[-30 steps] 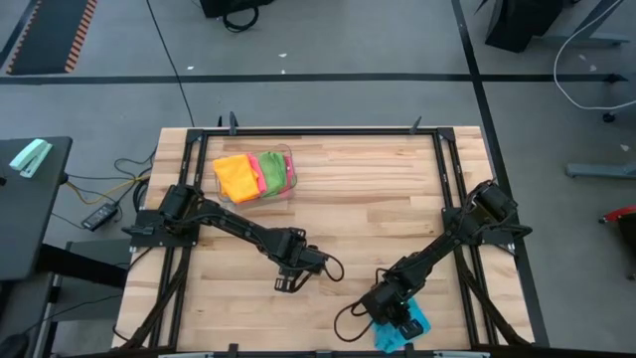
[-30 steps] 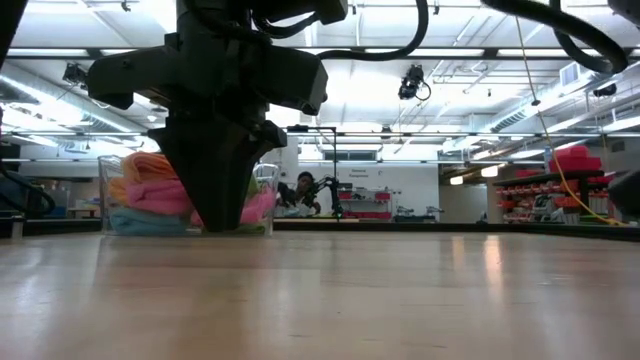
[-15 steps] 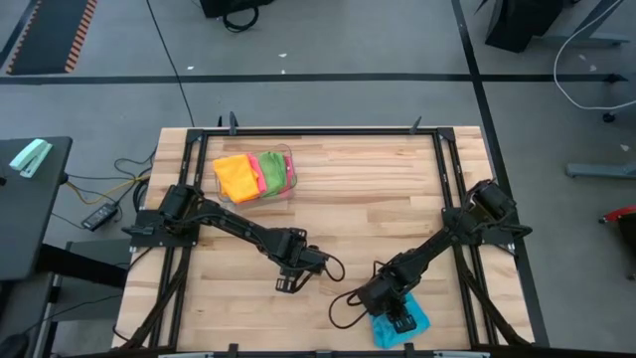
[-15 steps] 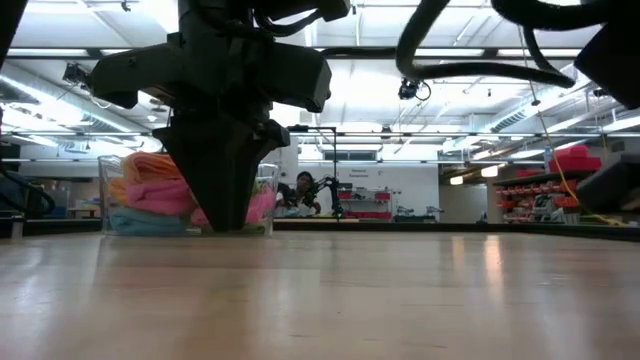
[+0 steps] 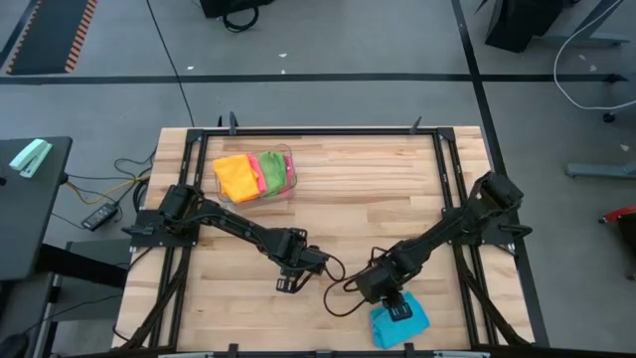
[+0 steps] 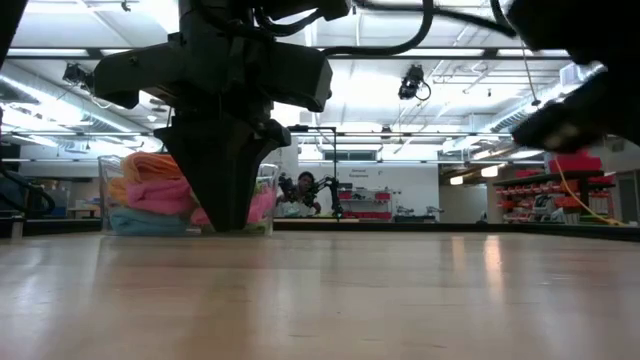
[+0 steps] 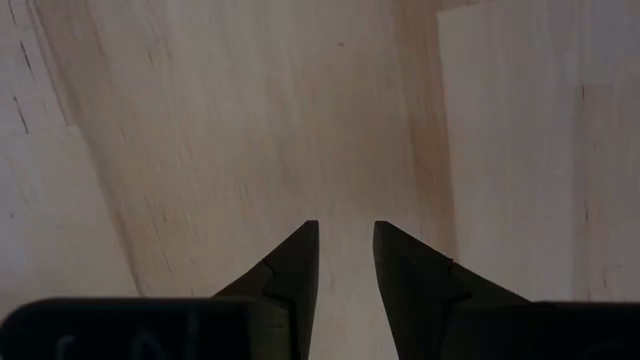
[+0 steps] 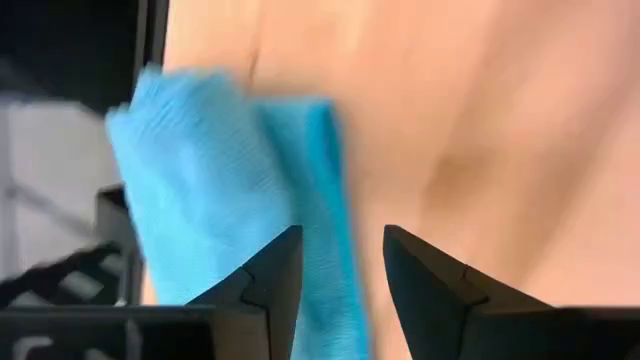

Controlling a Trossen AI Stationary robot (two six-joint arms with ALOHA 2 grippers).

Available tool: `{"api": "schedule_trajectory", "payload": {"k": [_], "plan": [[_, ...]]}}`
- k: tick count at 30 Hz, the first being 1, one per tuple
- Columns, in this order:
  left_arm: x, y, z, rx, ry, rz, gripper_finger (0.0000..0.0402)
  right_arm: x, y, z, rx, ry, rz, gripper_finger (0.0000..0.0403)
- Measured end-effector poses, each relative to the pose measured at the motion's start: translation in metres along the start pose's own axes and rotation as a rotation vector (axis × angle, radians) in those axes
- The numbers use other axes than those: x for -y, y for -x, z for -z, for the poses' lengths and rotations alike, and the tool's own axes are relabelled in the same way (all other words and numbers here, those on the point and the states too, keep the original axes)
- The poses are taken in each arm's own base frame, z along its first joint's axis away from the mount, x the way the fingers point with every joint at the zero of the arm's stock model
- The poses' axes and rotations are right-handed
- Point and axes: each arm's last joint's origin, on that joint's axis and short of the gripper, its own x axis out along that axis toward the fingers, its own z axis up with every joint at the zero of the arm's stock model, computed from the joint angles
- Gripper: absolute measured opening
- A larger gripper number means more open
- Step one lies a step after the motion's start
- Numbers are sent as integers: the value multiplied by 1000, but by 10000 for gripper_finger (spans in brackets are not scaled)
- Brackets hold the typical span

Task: Fold microfiber towels
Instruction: Fold the blue microfiber towel

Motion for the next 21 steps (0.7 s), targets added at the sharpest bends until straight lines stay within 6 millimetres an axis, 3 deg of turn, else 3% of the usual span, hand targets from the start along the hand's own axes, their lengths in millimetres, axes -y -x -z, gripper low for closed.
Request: {"api": "schedule_trajectory", "payload": {"k": [4, 9, 14, 21], "plan": [[0, 0, 0, -1, 0, 0, 107, -10, 24, 3, 132, 22, 108, 147], [0, 0, 1, -8, 5, 0, 107, -49, 35, 11, 447, 146, 212, 147], [1, 0, 1, -6, 4, 0, 107, -82, 12, 27, 733, 232, 215, 147], [-4, 0, 0, -7, 3, -2, 107, -89, -42, 45, 879, 244, 254, 146]]}}
